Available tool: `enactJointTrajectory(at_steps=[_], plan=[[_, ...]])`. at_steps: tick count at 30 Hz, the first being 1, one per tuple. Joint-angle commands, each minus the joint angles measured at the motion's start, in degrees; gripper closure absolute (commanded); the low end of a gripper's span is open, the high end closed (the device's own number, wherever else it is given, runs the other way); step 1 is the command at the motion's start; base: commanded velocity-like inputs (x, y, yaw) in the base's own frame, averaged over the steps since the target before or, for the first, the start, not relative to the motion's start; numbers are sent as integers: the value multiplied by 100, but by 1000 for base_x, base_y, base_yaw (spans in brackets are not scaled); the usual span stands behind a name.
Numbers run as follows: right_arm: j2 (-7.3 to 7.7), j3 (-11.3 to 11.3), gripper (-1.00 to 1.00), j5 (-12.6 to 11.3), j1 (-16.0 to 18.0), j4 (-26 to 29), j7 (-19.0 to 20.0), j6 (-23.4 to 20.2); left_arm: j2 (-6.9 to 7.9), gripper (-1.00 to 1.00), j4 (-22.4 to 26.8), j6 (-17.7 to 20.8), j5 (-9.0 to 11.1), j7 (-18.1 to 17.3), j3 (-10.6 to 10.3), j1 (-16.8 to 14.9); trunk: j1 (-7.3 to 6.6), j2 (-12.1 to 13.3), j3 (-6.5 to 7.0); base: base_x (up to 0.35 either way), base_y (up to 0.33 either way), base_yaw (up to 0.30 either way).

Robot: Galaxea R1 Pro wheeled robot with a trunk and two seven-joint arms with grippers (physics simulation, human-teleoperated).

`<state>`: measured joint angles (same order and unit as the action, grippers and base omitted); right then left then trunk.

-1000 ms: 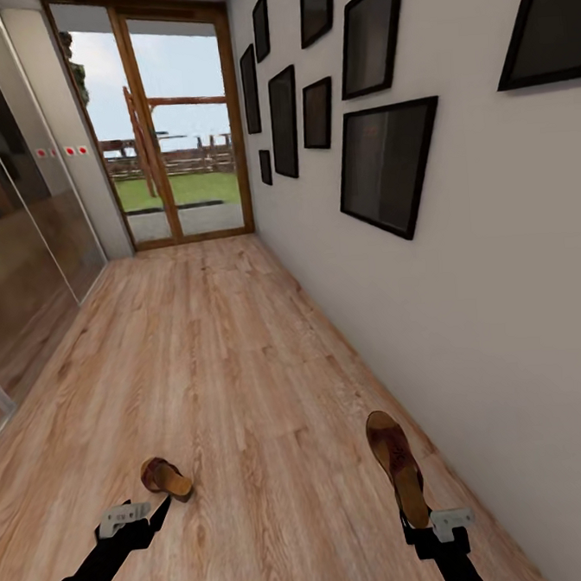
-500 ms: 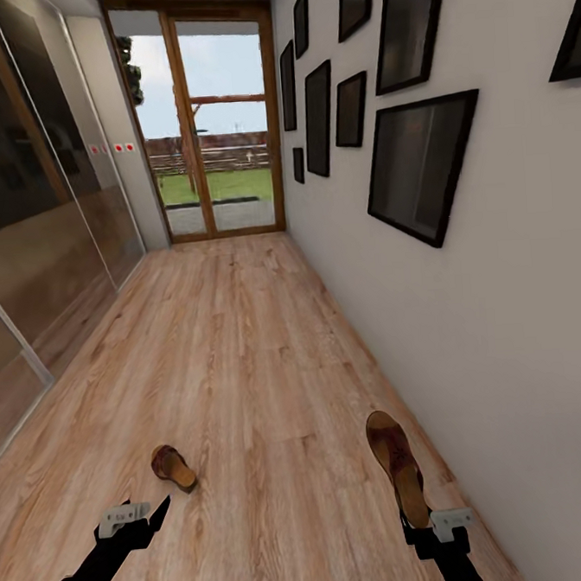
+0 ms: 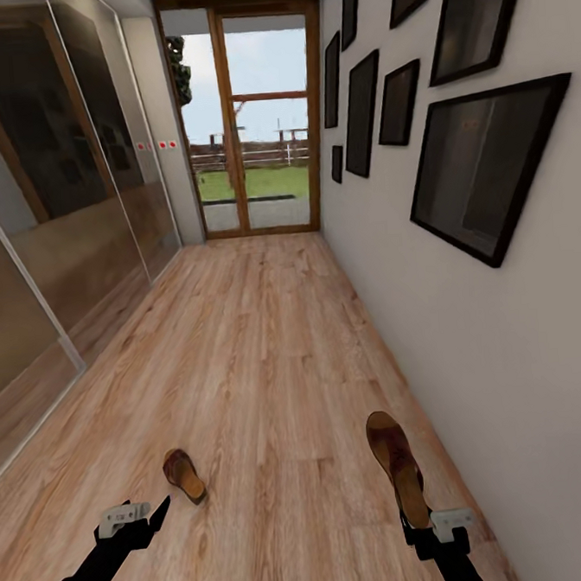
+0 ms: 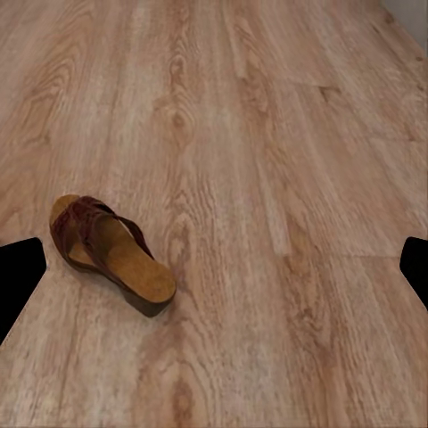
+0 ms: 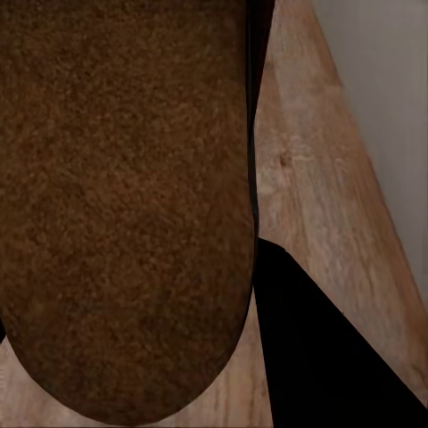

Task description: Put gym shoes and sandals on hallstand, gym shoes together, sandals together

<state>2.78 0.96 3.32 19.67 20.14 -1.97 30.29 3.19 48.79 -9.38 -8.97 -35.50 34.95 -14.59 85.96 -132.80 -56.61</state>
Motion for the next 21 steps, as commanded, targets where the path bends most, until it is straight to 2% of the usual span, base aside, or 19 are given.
enactJointTrajectory(at_steps=[1,21], plan=[[3,10,100,12,2,-1,-14,12,-7,-100,-1,-40,-60,-27,23,-8,0,-2,-5,93,-29,276],[-6,12,100,2,2,7,-14,12,-3,-100,12,-31,-50,-20,30,-8,0,-2,-5,13,-4,276]])
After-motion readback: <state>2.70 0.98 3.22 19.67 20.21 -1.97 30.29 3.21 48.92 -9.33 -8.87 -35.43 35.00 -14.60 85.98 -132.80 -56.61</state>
